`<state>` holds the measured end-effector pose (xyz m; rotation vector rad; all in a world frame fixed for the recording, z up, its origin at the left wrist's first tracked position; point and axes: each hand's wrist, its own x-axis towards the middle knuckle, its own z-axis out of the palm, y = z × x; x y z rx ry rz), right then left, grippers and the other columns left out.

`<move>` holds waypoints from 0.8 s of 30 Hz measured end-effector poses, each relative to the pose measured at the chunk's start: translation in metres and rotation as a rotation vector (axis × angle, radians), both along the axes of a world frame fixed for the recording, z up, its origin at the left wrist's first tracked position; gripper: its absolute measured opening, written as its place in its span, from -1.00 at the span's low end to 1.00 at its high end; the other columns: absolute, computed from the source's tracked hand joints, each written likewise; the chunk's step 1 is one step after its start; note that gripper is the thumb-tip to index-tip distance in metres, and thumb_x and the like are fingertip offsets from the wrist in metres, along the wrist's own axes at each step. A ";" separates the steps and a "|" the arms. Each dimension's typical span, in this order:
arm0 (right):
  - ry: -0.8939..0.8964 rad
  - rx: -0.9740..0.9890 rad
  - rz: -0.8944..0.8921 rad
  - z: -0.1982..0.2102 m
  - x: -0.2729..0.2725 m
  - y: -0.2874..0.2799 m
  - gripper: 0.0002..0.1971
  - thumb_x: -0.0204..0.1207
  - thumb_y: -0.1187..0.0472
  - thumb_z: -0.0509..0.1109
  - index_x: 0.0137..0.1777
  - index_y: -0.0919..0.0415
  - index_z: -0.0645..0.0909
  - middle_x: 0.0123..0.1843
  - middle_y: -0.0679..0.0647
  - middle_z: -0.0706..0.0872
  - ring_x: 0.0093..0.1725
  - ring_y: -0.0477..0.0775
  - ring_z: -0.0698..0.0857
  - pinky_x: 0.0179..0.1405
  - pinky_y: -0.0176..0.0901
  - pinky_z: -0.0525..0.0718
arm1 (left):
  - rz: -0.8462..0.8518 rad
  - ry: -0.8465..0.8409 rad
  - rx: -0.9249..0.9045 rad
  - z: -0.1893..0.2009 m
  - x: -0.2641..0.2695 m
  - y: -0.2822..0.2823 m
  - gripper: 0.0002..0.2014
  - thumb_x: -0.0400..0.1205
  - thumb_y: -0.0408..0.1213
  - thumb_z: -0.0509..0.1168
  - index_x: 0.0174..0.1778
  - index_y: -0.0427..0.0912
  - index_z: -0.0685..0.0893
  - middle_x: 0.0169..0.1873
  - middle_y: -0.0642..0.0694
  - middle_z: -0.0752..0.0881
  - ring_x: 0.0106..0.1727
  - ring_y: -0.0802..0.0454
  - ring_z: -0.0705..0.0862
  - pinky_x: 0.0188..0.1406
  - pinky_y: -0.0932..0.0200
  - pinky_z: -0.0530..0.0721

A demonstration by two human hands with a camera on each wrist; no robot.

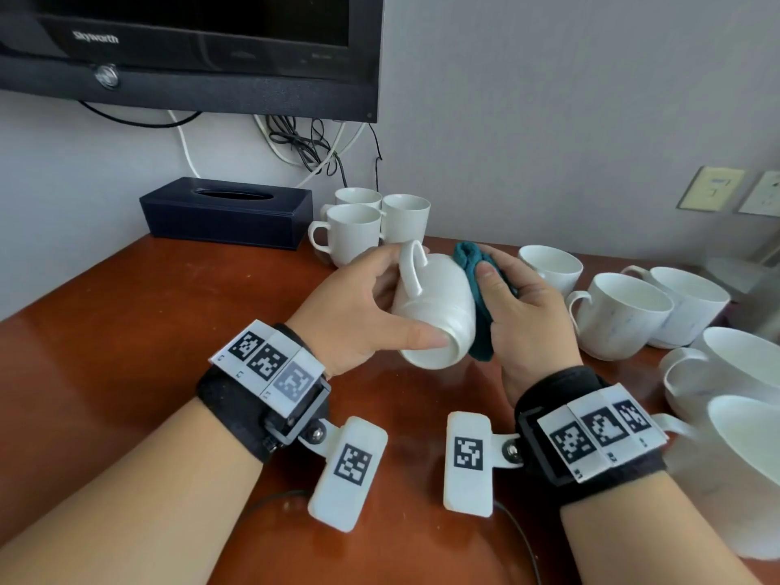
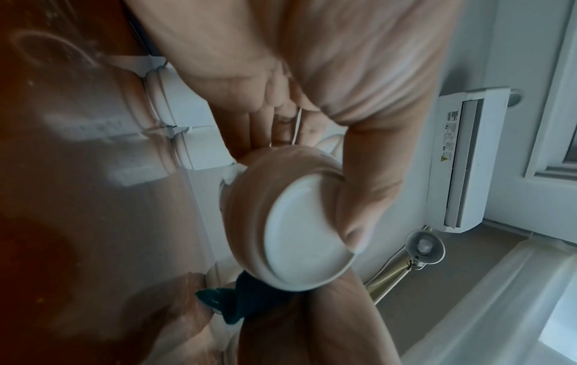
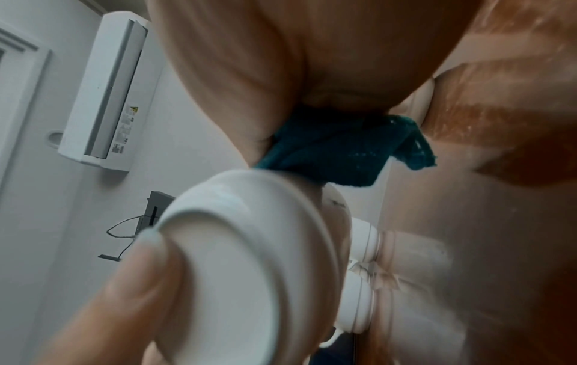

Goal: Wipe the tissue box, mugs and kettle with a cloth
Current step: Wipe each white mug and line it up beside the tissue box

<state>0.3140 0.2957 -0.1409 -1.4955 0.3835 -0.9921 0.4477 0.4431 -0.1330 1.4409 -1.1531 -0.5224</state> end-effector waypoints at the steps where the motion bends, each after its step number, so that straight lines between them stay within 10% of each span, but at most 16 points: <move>1: -0.001 0.001 -0.002 0.000 0.000 0.001 -0.78 0.79 0.22 0.34 0.21 -0.07 0.78 0.17 -0.05 0.88 0.23 0.05 0.83 0.37 0.24 0.75 | 0.005 0.003 -0.008 0.000 -0.001 0.000 -0.04 0.24 -0.11 0.73 0.60 -0.02 0.52 0.42 0.06 0.73 0.48 0.10 0.68 0.51 -0.15 0.65; 13: 0.064 -0.121 0.205 -0.002 -0.001 0.016 -0.76 0.74 0.25 0.41 0.29 0.00 0.81 0.17 0.05 0.88 0.21 0.17 0.81 0.26 0.14 0.74 | 0.422 -0.057 -0.094 -0.006 0.017 -0.003 -0.21 0.14 0.21 0.71 0.33 0.24 0.67 0.29 0.10 0.75 0.29 0.12 0.76 0.31 -0.16 0.76; 24: 0.101 -0.174 0.055 0.001 -0.001 0.011 -0.79 0.67 0.07 0.43 0.18 -0.23 0.83 0.17 -0.05 0.86 0.20 0.04 0.82 0.30 0.31 0.77 | 0.103 -0.272 0.092 -0.010 0.011 -0.007 0.06 0.16 0.21 0.72 0.61 0.17 0.44 0.46 0.16 0.56 0.54 0.06 0.58 0.52 -0.17 0.62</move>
